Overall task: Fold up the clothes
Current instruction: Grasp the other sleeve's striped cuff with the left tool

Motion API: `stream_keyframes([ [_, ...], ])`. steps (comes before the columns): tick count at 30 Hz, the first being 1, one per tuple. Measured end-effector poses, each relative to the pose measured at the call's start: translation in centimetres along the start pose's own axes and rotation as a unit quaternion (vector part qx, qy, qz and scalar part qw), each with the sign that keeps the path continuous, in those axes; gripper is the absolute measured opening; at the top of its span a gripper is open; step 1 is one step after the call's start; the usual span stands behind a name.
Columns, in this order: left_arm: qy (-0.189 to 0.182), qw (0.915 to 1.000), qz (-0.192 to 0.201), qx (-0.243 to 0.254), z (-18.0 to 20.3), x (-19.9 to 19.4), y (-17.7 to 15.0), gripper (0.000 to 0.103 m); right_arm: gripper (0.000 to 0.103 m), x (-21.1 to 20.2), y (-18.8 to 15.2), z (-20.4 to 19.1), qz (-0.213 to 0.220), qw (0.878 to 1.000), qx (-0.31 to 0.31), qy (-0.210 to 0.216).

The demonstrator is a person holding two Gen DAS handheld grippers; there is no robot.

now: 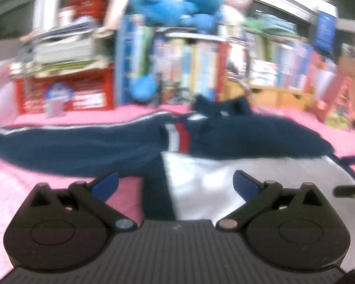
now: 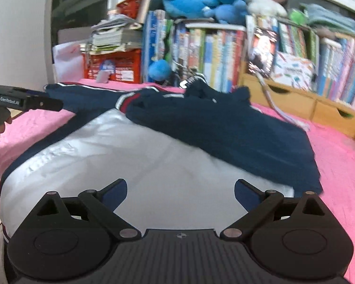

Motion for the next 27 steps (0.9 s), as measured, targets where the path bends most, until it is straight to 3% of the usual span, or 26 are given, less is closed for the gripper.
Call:
stream_keyframes([
  [3, 0.059, 0.9953, 0.004, -0.077, -5.5, 0.8, 1.9, 0.103, 0.098, 1.2, 2.0, -0.8, 0.018, 1.000, -0.011, 0.009],
  [6, 0.111, 0.9789, 0.016, -0.171, -11.7, 2.4, 3.6, 0.103, 0.097, 4.3, 4.4, -1.6, 0.021, 0.999, -0.012, 0.023],
  [9, 0.142, 0.9627, 0.021, -0.229, -16.4, 3.7, 4.8, 0.103, 0.096, 8.3, 6.8, -2.9, 0.012, 0.999, -0.001, 0.045],
  [14, 0.186, 0.9474, 0.039, -0.258, -20.9, 6.6, 7.1, 0.103, 0.095, 14.3, 10.0, -5.3, 0.013, 0.999, -0.006, 0.052],
  [19, 0.229, 0.9275, 0.045, -0.292, -26.1, 10.3, 7.9, 0.103, 0.095, 19.6, 9.2, -6.9, -0.038, 0.998, 0.012, 0.054],
  [24, 0.298, 0.9110, 0.041, -0.283, -30.2, 13.4, 7.5, 0.099, 0.097, 20.0, 8.8, -8.4, -0.049, 0.998, -0.025, 0.024],
  [27, 0.315, 0.9019, 0.035, -0.293, -32.0, 14.9, 7.5, 0.097, 0.102, 20.4, 8.6, -7.9, -0.056, 0.998, -0.004, 0.033],
])
Point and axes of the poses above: each gripper's, at about its wrist camera, not at the fingertips, and x roughly the way its jaws point, z to its right, y to its top, the point moved 4 cm from there along x, roughly the way its jaws point, and after that the axes turned 7 degrees about -x, right-handed, at the moved point
